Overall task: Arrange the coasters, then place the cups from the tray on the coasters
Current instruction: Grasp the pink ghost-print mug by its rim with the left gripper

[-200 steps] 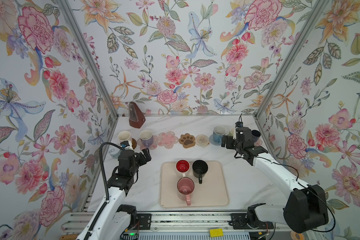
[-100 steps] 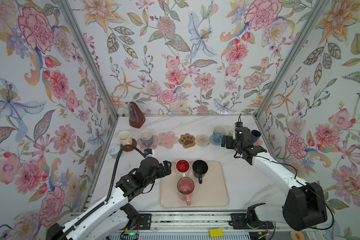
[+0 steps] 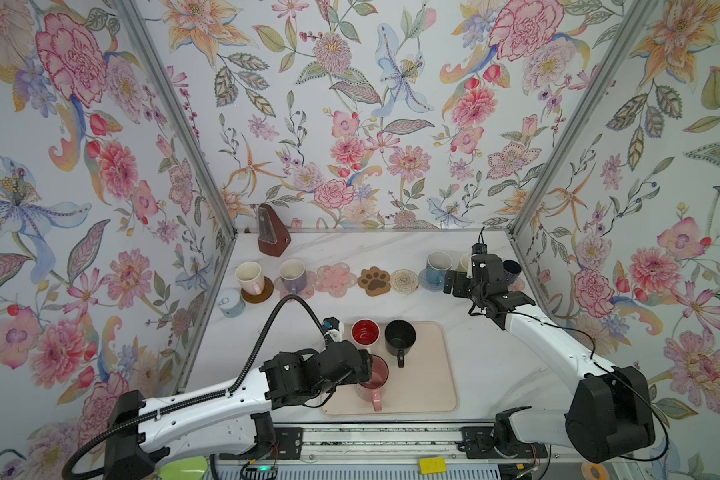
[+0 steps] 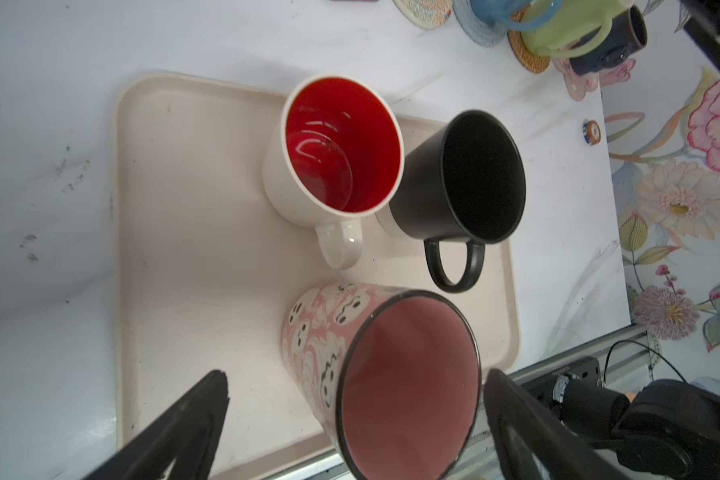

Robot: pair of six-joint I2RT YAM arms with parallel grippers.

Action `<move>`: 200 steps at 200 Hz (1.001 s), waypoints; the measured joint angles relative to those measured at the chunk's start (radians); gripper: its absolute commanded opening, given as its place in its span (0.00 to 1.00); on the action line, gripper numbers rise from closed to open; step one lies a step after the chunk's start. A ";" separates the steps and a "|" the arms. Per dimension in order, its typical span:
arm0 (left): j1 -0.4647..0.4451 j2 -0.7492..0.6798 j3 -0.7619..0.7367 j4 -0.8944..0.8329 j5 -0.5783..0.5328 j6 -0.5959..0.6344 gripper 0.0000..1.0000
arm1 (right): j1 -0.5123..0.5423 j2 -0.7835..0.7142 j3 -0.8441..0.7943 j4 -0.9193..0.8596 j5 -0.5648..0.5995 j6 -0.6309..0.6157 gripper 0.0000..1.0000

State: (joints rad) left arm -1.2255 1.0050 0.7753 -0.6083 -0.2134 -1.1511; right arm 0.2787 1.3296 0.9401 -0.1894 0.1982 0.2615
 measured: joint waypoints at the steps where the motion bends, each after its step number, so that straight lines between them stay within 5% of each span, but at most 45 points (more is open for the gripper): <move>1: -0.003 0.001 0.000 -0.001 0.000 -0.001 0.97 | 0.000 0.000 0.000 0.000 0.000 0.000 0.99; 114: -0.172 0.182 0.055 0.003 0.078 -0.082 0.93 | 0.000 -0.020 0.000 0.000 -0.017 0.016 0.99; 200: -0.196 0.280 0.079 -0.001 0.128 -0.127 0.65 | 0.000 -0.027 -0.006 0.003 -0.028 0.023 0.99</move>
State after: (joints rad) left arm -1.4216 1.2854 0.8539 -0.6094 -0.0856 -1.2778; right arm 0.2787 1.3022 0.9340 -0.1864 0.1703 0.2848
